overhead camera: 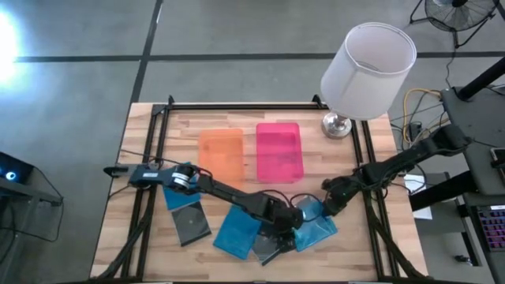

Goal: Pick & place jewel cases by type
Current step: Put the bottom right blue cd case into the pink bin

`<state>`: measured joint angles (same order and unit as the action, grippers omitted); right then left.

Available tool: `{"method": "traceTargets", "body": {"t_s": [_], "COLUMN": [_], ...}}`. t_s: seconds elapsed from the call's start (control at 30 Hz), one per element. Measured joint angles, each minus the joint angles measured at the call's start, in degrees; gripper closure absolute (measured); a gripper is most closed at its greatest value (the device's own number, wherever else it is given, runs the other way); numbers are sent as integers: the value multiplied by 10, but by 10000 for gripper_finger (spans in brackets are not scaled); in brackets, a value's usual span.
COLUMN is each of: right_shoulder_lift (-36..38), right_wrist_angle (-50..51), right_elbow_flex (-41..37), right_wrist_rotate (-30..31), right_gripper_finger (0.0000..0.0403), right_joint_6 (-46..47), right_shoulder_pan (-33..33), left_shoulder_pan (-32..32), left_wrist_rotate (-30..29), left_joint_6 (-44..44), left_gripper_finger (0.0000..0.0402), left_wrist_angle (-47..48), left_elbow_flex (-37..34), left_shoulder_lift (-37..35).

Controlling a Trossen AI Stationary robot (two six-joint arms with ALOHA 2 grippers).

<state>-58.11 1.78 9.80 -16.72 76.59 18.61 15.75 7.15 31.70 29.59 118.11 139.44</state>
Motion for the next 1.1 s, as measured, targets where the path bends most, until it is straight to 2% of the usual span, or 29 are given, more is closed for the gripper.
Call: {"method": "traceTargets", "body": {"t_s": [0.23,0.37,0.5,0.67,0.83,0.9,0.97,1.03,1.1], "right_shoulder_lift": [32,61,79,87,104,118,138,160,178], "right_wrist_angle": [10,40,132,342,373,379,393,401,400], "right_elbow_flex": [27,72,128,189,203,215,233,250,262], "right_wrist_rotate": [-4,-11,0,36,36,64,118,191,296], "right_gripper_finger": [225,258,294,338,353,354,354,353,352], "right_joint_6": [12,13,0,-20,-19,-3,35,93,159], "right_shoulder_pan": [-1,-1,-1,-2,-1,-1,-1,6,22], "left_shoulder_pan": [-15,-18,-18,-23,-25,-23,-17,-5,10], "left_wrist_rotate": [-10,-19,-62,-128,-133,-153,-197,-257,-325], "left_joint_6": [-14,-19,-25,-51,-51,-47,-46,-46,-44], "left_gripper_finger": [243,243,243,243,243,243,243,243,243], "left_wrist_angle": [2,2,4,27,61,84,119,140,164], "left_elbow_flex": [2,4,4,0,-2,-3,-3,-3,-3], "left_shoulder_lift": [-5,-8,-17,-45,-51,-53,-70,-96,-130]}}
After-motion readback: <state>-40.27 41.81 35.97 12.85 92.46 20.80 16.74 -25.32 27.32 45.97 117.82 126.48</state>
